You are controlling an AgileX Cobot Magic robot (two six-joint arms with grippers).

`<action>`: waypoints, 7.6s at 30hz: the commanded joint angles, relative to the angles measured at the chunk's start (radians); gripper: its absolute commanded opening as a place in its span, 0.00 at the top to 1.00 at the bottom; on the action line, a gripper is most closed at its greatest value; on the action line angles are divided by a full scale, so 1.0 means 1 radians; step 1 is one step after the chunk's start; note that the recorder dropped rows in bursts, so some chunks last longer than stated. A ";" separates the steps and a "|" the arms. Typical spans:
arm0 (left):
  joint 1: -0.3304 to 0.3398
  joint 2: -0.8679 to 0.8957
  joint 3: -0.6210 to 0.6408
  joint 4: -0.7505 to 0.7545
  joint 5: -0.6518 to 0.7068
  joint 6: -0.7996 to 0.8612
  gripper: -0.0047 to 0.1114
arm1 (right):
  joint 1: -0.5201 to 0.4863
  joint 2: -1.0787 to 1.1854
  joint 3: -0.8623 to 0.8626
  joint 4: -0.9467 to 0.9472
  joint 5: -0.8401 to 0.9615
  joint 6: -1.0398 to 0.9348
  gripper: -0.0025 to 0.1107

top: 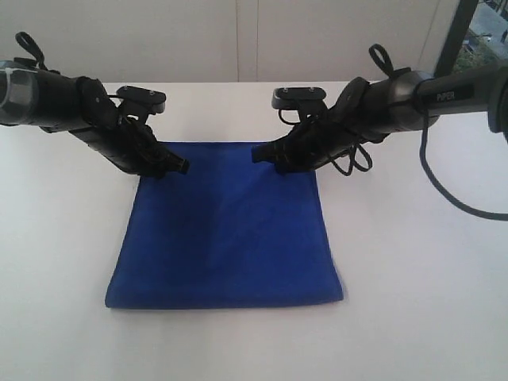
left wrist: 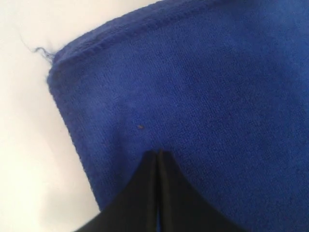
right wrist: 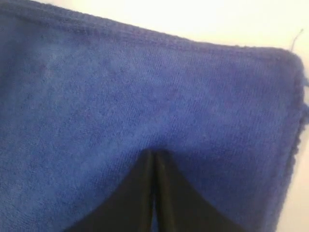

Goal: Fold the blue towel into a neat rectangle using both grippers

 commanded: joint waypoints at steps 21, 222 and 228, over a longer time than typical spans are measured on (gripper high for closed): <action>-0.026 -0.435 0.200 0.029 0.502 -0.115 0.96 | -0.002 -0.447 0.247 -0.177 0.486 0.135 0.95; -0.032 -0.406 0.290 0.118 0.047 0.425 0.96 | 0.038 -0.460 0.305 -0.472 0.015 -0.180 0.98; -0.011 -0.357 0.290 0.118 -0.069 0.436 0.96 | 0.018 -0.406 0.264 -0.472 -0.012 -0.177 0.98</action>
